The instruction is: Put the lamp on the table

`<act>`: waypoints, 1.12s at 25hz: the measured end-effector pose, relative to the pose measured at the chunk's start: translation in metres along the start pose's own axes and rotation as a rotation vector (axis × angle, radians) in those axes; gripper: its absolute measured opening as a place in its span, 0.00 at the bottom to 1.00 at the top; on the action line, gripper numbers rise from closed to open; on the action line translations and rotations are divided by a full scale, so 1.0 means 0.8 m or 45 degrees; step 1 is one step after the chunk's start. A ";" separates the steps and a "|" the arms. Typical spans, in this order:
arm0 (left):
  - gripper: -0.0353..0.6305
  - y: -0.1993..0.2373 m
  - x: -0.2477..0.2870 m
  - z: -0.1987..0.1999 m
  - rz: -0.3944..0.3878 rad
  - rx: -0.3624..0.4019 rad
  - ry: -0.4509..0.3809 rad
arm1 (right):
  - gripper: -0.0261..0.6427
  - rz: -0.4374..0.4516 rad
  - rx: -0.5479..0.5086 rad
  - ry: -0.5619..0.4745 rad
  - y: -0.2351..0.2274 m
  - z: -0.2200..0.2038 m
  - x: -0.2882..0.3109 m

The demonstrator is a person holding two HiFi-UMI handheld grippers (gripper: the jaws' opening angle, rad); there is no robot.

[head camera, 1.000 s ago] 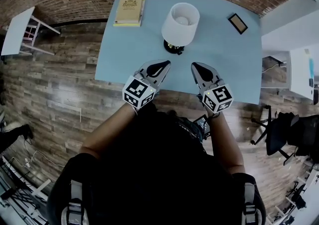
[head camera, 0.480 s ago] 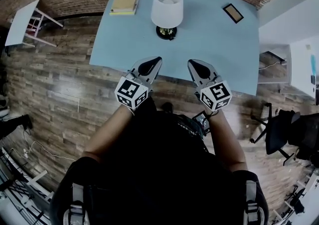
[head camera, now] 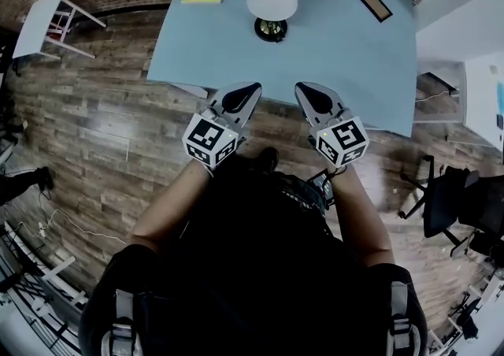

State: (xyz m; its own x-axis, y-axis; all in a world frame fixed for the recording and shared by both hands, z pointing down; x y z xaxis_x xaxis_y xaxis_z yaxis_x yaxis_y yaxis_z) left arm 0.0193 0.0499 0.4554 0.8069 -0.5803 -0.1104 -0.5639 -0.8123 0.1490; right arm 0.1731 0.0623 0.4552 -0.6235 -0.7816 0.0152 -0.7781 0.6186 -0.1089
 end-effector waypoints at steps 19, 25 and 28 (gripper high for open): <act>0.07 0.027 -0.173 0.046 -0.182 -0.013 -0.035 | 0.06 -0.160 -0.007 -0.090 0.211 0.004 0.041; 0.07 0.020 -0.197 0.054 -0.227 -0.021 -0.049 | 0.06 -0.190 -0.022 -0.107 0.244 0.009 0.035; 0.07 0.019 -0.201 0.059 -0.242 -0.025 -0.058 | 0.06 -0.199 -0.032 -0.112 0.251 0.016 0.036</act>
State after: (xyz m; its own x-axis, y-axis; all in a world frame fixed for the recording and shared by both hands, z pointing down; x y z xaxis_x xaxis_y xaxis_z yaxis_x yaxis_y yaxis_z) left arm -0.1273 0.1286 0.4289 0.8894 -0.4190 -0.1827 -0.3982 -0.9065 0.1403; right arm -0.0003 0.1628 0.4213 -0.4868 -0.8717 -0.0568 -0.8674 0.4901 -0.0868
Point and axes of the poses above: the fingertips, and each gripper's own axes: x forward along the fingers, y to its left, z out of its top, the point moved 5 cm from there along -x, backward along the fingers, and after that the axes turned 14 degrees about -y, right-handed, at the moved point
